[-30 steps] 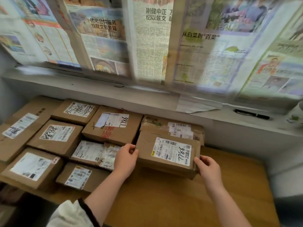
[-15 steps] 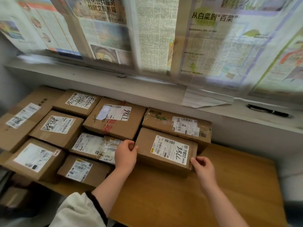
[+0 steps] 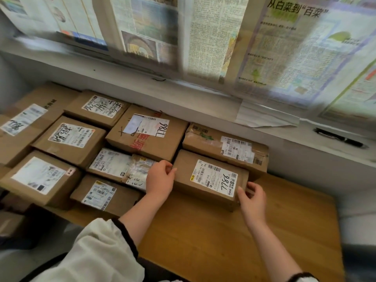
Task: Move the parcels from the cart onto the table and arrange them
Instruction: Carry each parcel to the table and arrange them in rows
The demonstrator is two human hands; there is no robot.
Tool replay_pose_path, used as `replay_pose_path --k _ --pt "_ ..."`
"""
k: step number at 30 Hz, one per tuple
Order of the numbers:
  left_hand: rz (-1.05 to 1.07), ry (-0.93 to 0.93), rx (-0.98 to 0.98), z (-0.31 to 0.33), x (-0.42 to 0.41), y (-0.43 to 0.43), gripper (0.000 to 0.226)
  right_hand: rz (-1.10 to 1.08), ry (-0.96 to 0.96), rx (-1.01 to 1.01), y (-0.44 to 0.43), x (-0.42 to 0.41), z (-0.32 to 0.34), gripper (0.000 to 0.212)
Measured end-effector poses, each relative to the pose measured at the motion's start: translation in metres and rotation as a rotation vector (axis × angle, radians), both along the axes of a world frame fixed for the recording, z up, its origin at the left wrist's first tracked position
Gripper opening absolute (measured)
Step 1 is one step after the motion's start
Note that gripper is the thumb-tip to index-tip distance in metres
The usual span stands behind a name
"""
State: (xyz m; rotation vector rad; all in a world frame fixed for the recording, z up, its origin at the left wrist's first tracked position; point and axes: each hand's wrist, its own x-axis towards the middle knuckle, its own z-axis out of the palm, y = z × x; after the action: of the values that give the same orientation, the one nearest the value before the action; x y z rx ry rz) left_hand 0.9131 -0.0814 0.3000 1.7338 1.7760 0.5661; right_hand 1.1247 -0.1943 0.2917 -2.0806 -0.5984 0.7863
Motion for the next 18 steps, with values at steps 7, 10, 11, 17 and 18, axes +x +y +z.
replay_pose_path --k 7,10,11,17,18 --pt "-0.181 -0.135 0.391 0.062 -0.068 -0.003 0.017 0.373 -0.738 0.235 0.042 -0.08 0.066 0.048" --pt "-0.121 0.196 0.48 0.084 -0.142 0.002 0.044 0.58 -0.885 0.254 0.073 -0.145 0.09 0.053" --pt "-0.065 0.271 0.461 0.089 -0.172 0.001 0.05 0.639 -0.893 0.239 0.082 -0.172 0.097 0.055" --pt "0.339 0.508 0.256 0.098 -0.388 -0.032 0.064 0.951 -0.85 0.355 0.11 -0.363 0.118 0.062" --pt "0.4 0.527 0.221 0.096 -0.425 -0.043 0.065 1.009 -0.844 0.371 0.112 -0.396 0.118 0.062"
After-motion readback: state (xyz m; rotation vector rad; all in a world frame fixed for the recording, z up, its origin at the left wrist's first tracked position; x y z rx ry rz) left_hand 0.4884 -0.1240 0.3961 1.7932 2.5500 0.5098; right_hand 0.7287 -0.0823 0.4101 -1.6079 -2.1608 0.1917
